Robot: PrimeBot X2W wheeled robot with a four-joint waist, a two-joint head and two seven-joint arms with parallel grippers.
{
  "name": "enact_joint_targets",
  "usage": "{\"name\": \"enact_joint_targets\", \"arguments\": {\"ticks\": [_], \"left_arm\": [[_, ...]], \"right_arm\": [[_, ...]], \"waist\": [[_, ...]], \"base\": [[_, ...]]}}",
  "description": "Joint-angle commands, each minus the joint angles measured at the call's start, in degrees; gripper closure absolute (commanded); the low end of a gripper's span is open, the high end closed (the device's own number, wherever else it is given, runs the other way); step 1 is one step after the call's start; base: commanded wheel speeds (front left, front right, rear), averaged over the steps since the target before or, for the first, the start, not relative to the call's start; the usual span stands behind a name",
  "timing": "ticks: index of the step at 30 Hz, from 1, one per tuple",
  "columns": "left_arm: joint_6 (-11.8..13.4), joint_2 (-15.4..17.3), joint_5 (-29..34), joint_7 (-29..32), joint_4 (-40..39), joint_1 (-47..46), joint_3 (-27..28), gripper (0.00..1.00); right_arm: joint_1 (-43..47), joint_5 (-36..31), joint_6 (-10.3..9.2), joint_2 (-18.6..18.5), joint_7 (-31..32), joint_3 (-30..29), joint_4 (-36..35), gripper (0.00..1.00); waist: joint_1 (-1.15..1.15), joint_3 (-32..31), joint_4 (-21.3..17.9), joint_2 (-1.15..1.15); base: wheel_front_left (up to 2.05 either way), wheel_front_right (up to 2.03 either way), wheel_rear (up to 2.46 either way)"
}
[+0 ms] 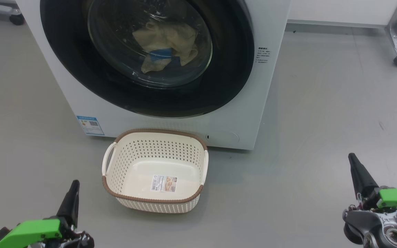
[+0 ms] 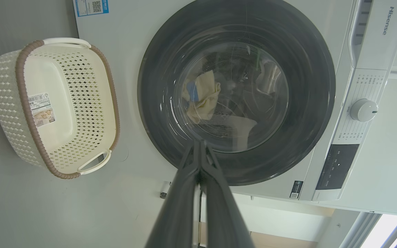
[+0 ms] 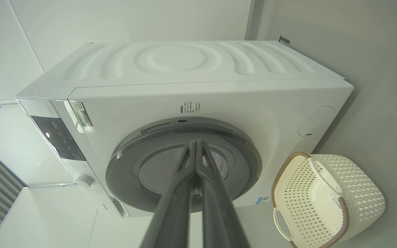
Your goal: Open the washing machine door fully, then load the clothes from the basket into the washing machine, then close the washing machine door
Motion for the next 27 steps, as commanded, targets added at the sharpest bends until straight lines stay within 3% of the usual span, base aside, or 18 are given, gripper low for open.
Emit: {"name": "enact_joint_targets", "arguments": {"ticks": [1, 27], "left_arm": [[-0.03, 0.47, -0.28, 0.41, -2.11, -1.51, 2.12, 1.0], [-0.03, 0.45, -0.26, 0.43, -2.12, -1.51, 2.14, 1.0]], "right_arm": [[-2.24, -0.03, -0.14, -0.28, 0.31, 0.85, -2.16, 1.0], [-2.24, -0.07, -0.14, -0.24, 0.35, 0.8, -2.16, 1.0]], "waist": [[0.0, 0.0, 0.0, 0.0], [0.0, 0.0, 0.0, 0.0]], "base": [[0.0, 0.0, 0.0], [0.0, 0.0, 0.0]]}}
